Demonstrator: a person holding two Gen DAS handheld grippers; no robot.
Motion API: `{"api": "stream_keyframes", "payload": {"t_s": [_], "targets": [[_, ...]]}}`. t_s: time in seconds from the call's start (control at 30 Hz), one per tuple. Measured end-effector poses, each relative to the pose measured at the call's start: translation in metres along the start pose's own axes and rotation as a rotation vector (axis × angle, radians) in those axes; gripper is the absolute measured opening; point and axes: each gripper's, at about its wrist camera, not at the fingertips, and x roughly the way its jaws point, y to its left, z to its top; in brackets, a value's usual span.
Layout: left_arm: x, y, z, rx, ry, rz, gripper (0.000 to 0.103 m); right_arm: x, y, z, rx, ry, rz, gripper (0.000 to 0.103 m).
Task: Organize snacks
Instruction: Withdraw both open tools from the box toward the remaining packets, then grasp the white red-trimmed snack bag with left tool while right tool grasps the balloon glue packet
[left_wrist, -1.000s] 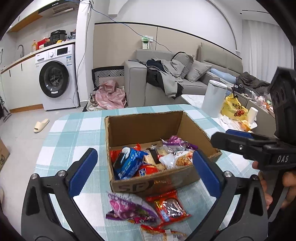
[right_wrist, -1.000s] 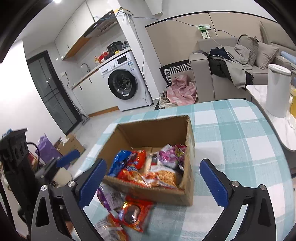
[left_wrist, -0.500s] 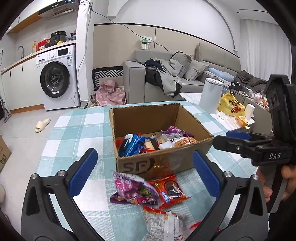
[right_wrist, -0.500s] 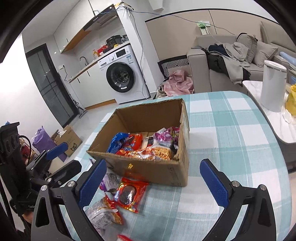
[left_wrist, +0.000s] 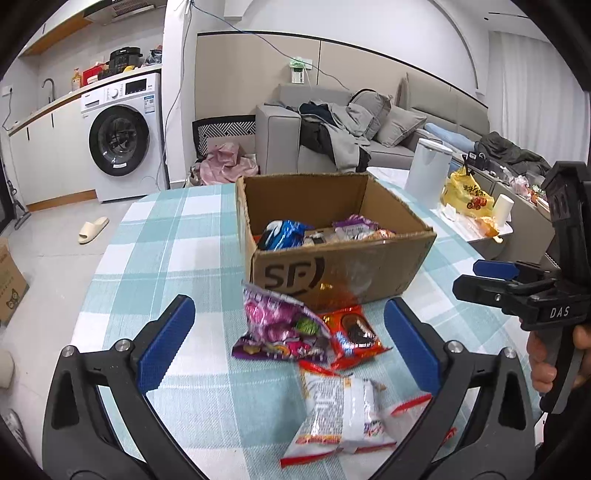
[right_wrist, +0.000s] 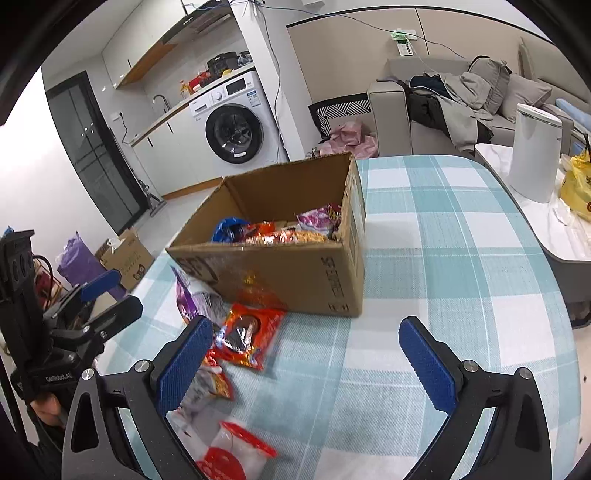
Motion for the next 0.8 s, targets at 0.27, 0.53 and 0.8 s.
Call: {"api": "stream_keyframes", "payload": {"t_s": [0.27, 0.53, 0.8], "targets": [[-0.008, -0.002, -0.018, -0.007, 0.033, -0.004, 0.102, -0.007, 0.004, -0.019, -0.024, 0.040, 0.018, 0.102], [-0.009, -0.004, -0.029, 0.006, 0.073, -0.003, 0.102, 0.005, 0.022, -0.038, -0.127, 0.133, 0.022, 0.102], [0.006, -0.019, -0.039, 0.072, 0.143, -0.027, 0.102, 0.025, 0.033, -0.053, -0.212, 0.231, 0.036, 0.102]]}}
